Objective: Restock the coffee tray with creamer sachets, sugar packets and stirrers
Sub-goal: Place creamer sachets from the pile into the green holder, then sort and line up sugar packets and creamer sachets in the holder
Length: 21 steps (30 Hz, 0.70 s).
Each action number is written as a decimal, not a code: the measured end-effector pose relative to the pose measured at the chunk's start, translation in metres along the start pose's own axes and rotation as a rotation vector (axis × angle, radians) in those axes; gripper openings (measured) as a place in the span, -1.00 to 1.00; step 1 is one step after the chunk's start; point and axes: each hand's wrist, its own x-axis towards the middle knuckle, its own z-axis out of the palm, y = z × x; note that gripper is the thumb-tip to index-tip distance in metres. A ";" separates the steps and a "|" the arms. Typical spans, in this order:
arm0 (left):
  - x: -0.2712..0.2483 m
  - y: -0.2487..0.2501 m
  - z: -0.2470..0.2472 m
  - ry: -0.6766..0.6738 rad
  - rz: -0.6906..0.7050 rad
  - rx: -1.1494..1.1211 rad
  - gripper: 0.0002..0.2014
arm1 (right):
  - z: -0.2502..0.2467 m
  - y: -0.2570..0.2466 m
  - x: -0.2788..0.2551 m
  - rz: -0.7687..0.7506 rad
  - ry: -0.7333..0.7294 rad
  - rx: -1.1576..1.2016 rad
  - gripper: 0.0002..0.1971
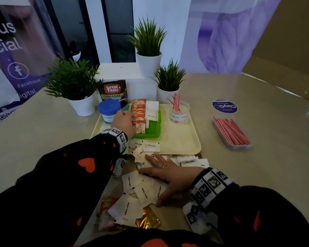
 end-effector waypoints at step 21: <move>-0.098 0.131 0.022 -0.496 0.596 -0.022 -0.59 | 0.003 0.093 -0.076 0.680 1.013 1.030 -0.87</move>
